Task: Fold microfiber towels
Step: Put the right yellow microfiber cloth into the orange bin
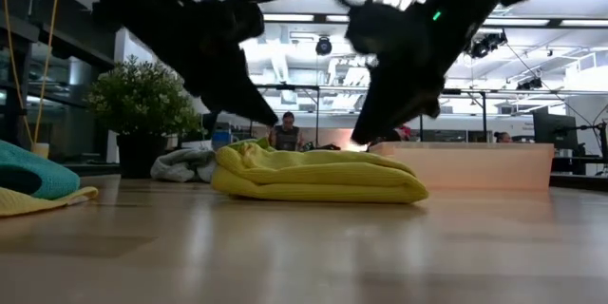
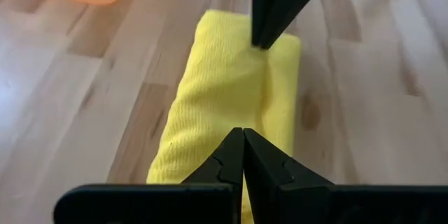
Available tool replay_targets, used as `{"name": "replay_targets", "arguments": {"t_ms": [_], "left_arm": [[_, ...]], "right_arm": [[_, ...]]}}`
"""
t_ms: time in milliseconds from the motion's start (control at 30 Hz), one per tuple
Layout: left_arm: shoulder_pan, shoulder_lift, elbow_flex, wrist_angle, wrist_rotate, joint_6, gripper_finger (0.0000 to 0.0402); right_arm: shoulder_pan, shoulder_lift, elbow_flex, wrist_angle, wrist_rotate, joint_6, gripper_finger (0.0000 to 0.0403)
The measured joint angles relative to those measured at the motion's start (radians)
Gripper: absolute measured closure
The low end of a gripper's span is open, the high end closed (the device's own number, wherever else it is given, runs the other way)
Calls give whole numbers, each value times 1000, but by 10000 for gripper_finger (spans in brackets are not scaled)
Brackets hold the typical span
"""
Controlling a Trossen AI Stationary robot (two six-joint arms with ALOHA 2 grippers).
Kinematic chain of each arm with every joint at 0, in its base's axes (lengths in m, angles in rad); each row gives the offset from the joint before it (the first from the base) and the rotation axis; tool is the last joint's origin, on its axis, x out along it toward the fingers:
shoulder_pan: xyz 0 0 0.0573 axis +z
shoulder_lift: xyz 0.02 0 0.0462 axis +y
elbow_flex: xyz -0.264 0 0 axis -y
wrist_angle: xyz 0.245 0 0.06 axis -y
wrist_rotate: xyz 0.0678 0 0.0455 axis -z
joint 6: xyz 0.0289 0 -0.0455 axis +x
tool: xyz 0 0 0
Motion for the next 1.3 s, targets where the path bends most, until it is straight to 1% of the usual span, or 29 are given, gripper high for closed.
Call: {"name": "replay_targets", "arguments": {"t_ms": [100, 267, 400, 500, 667, 733, 833, 967, 1067, 1133, 1233, 1300], "left_arm": [[1, 34, 0, -8, 0, -10, 401], [-1, 73, -1, -32, 8, -10, 401], [-1, 92, 0, -91, 30, 5, 401], [-2, 100, 1, -142, 30, 28, 401], [-2, 96, 2, -161, 32, 36, 401], [-2, 95, 1, -158, 35, 36, 401], [-2, 95, 1, -160, 37, 36, 401], [-2, 95, 1, -164, 37, 36, 401], [-2, 95, 1, -164, 38, 36, 401], [-2, 95, 1, -163, 38, 36, 401], [-2, 95, 1, -163, 38, 36, 401], [-3, 95, 1, -163, 34, 36, 401]], "right_arm": [[-14, 26, 0, 14, 1, 36, 374], [-14, 31, 0, -24, -4, 35, 399], [-13, 32, 0, -57, -6, 46, 394], [-13, 32, 0, -70, -6, 43, 400], [-13, 27, 0, -88, -7, 40, 399], [-13, 7, 0, -99, -8, 26, 399], [-13, -55, 0, -162, -7, 18, 398], [-7, -143, 0, -329, -22, 39, 398], [-4, -207, -38, -403, -72, 105, 396], [4, -257, -100, -391, -115, 170, 386], [24, -350, -230, -291, -158, 345, 355], [45, -410, -333, -149, -160, 493, 322]]}}
